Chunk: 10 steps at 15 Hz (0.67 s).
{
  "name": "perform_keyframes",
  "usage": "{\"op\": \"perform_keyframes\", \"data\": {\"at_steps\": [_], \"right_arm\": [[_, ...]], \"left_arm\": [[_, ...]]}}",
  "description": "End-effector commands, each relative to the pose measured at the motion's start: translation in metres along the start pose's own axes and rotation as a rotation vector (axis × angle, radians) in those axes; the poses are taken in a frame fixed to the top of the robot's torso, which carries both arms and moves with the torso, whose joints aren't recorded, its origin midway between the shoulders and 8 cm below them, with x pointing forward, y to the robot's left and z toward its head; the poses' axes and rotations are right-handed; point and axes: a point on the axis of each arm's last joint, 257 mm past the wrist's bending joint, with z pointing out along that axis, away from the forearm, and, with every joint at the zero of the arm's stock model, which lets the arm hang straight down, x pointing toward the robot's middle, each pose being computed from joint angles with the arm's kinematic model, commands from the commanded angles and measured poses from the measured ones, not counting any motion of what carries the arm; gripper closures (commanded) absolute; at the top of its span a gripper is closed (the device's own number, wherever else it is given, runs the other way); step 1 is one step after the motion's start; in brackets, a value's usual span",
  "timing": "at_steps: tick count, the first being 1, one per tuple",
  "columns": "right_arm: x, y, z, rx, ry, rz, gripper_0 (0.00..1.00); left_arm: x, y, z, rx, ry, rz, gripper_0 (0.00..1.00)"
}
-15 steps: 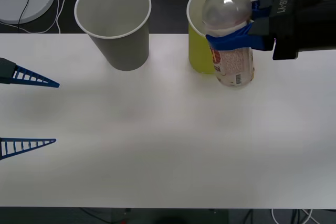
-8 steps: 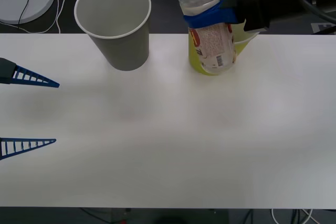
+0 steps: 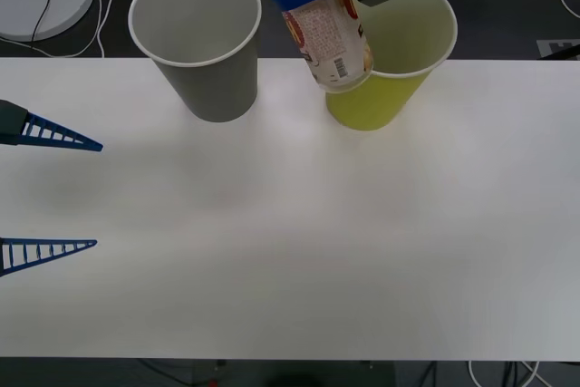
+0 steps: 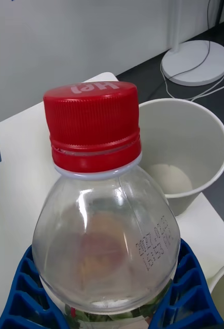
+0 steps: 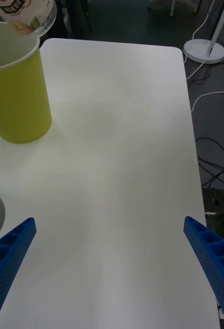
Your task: Put the can into the green bin and the plastic bottle into the gray bin
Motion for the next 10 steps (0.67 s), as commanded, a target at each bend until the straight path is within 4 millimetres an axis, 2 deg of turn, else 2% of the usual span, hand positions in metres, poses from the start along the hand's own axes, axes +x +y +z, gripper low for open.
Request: {"op": "perform_keyframes", "data": {"at_steps": [1,10], "right_arm": [[-0.017,-0.013,0.012,0.0,0.038,0.019,1.0],[-0.047,-0.043,0.057,0.043,0.091,0.073,1.0]], "left_arm": [[0.0,0.0,0.0,0.0,0.0,0.0,0.0],[0.0,0.0,0.0,0.0,0.0,0.0,0.0]]}}
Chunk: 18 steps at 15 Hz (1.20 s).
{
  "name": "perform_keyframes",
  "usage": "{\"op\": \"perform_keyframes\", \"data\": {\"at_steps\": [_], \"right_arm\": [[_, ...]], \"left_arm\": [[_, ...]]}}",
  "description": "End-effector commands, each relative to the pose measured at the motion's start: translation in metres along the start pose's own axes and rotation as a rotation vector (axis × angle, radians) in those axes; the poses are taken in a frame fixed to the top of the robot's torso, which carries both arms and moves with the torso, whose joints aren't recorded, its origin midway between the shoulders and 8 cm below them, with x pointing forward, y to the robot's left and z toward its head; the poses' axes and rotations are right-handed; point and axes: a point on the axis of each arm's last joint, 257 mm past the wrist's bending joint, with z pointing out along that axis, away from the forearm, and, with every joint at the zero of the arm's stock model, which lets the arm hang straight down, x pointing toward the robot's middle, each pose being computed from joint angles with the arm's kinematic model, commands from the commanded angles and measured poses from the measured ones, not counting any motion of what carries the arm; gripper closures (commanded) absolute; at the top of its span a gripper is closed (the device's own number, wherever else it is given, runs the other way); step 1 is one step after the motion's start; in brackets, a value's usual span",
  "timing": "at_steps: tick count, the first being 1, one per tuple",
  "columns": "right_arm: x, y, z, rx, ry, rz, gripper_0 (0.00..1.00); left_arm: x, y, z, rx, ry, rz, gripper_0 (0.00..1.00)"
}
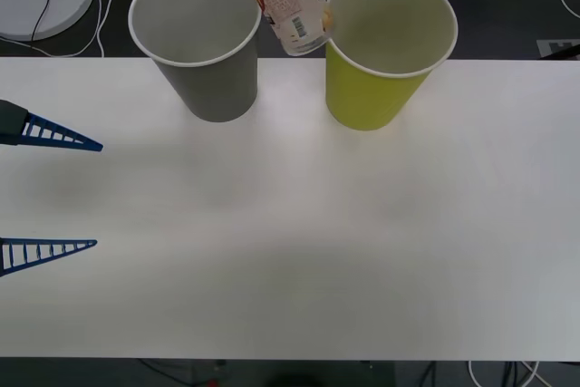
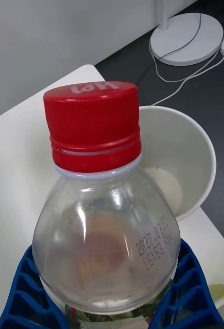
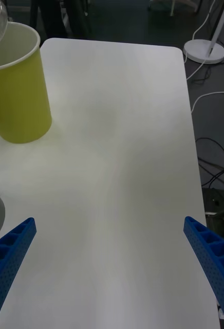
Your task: Put the can into the green bin and the plastic bottle into the gray bin
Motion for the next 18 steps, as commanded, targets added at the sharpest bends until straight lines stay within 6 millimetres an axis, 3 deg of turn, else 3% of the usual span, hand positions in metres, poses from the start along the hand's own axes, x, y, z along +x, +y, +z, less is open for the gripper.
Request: {"op": "perform_keyframes", "data": {"at_steps": [1,12,18], "right_arm": [[-0.01,-0.006,0.011,0.023,0.016,0.002,1.0],[-0.057,-0.032,0.057,0.118,0.028,0.076,1.0],[-0.066,-0.037,0.085,0.178,0.043,0.068,1.0]], "left_arm": [[0.0,0.0,0.0,0.0,0.0,0.0,0.0],[0.0,0.0,0.0,0.0,0.0,0.0,0.0],[0.0,0.0,0.0,0.0,0.0,0.0,0.0]]}}
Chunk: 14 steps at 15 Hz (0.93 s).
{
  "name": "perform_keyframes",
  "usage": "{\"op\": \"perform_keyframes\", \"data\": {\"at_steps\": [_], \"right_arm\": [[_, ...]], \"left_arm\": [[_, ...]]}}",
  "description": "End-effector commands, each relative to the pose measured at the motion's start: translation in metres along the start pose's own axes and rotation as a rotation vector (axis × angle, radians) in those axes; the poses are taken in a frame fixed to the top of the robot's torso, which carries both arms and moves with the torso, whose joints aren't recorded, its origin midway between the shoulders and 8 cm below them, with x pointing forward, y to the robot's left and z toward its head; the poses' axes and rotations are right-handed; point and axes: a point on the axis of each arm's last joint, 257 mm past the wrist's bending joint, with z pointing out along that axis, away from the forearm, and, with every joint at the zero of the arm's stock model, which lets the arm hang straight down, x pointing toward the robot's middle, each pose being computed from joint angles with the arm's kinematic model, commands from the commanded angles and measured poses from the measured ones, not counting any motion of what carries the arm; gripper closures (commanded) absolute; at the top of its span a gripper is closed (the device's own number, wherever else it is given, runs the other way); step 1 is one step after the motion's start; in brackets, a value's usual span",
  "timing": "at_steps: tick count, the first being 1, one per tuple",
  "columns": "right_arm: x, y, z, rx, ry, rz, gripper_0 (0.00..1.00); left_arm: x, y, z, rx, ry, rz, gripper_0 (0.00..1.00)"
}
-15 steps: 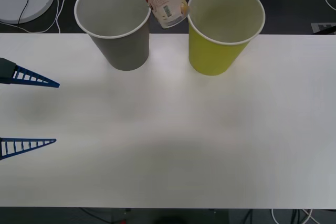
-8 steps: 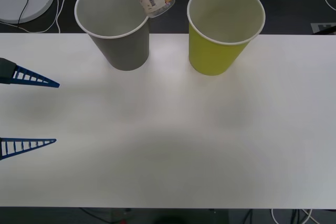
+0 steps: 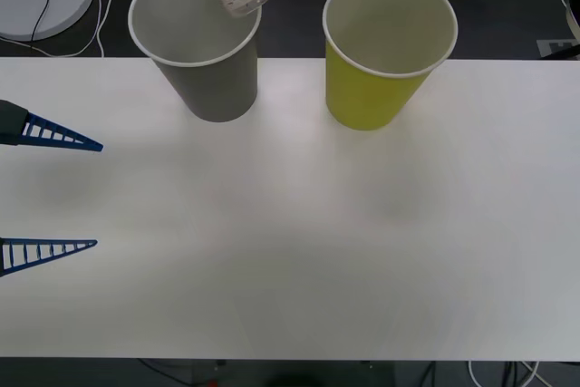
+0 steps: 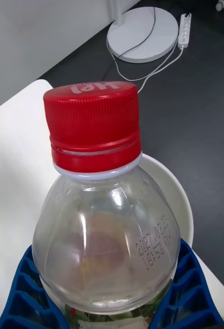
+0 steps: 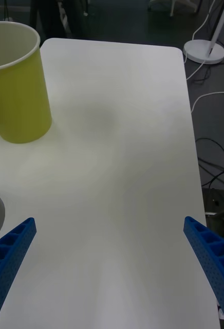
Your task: Put the can into the green bin and the plastic bottle into the gray bin
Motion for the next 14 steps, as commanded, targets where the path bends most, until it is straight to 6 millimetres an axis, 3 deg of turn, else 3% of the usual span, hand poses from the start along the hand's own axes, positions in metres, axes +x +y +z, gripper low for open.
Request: {"op": "perform_keyframes", "data": {"at_steps": [1,7,14], "right_arm": [[-0.003,0.002,0.01,0.023,0.006,-0.007,1.0],[-0.014,0.012,0.035,0.052,-0.01,-0.001,1.0],[-0.02,0.018,0.04,0.051,-0.027,0.004,1.0]], "left_arm": [[0.0,0.0,0.0,0.0,0.0,0.0,0.0],[0.0,0.0,0.0,0.0,0.0,0.0,0.0],[0.0,0.0,0.0,0.0,0.0,0.0,0.0]]}}
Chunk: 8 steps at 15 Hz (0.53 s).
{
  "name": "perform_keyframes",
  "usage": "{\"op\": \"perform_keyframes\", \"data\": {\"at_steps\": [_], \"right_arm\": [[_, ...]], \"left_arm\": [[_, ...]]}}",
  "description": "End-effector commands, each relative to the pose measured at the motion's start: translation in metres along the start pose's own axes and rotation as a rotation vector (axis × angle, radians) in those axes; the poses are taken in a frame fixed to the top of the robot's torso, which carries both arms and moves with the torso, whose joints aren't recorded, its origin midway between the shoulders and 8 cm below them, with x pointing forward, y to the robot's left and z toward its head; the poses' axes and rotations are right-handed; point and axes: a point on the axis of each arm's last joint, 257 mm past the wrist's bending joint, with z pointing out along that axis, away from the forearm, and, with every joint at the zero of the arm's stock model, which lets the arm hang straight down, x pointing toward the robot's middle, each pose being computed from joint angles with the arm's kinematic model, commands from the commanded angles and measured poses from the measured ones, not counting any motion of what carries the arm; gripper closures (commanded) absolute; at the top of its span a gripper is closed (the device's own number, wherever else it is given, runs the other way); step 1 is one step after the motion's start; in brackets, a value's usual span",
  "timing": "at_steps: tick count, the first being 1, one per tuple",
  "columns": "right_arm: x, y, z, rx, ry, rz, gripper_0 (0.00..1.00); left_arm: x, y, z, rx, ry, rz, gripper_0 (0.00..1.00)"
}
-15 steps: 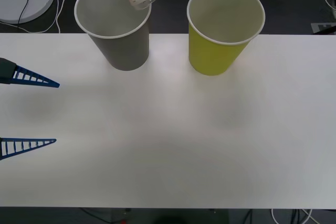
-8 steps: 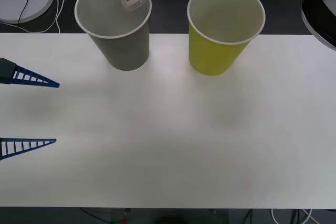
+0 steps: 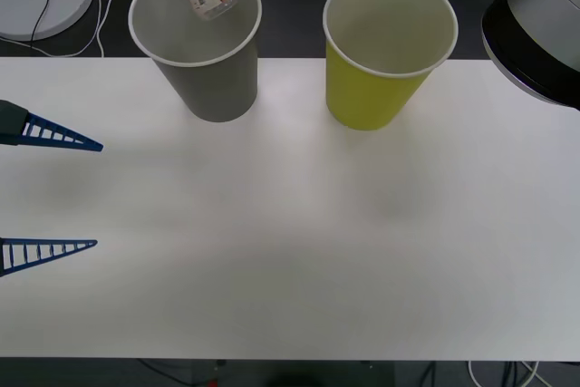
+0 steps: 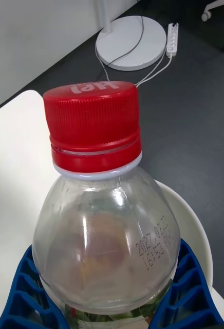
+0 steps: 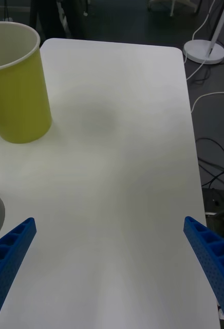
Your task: Put the can into the green bin and the plastic bottle into the gray bin
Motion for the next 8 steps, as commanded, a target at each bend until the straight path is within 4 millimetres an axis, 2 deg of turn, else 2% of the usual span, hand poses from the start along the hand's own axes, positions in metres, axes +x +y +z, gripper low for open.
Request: {"op": "perform_keyframes", "data": {"at_steps": [1,3,4,5,8], "right_arm": [[-0.0006,0.0014,0.0,-0.004,-0.002,0.001,1.0],[-0.0023,0.0021,-0.0004,-0.004,-0.006,-0.001,1.0],[-0.0023,0.0031,0.0004,-0.007,-0.008,0.0,0.67],[-0.0051,0.0013,0.0008,-0.001,-0.021,-0.002,0.0],[-0.0067,-0.0033,0.0035,0.016,-0.037,-0.021,0.0]], "left_arm": [[0.0,0.0,0.0,0.0,0.0,0.0,0.0],[0.0,0.0,0.0,0.0,0.0,0.0,0.0],[0.0,0.0,0.0,0.0,0.0,0.0,0.0],[0.0,0.0,0.0,0.0,0.0,0.0,0.0],[0.0,0.0,0.0,0.0,0.0,0.0,0.0]]}}
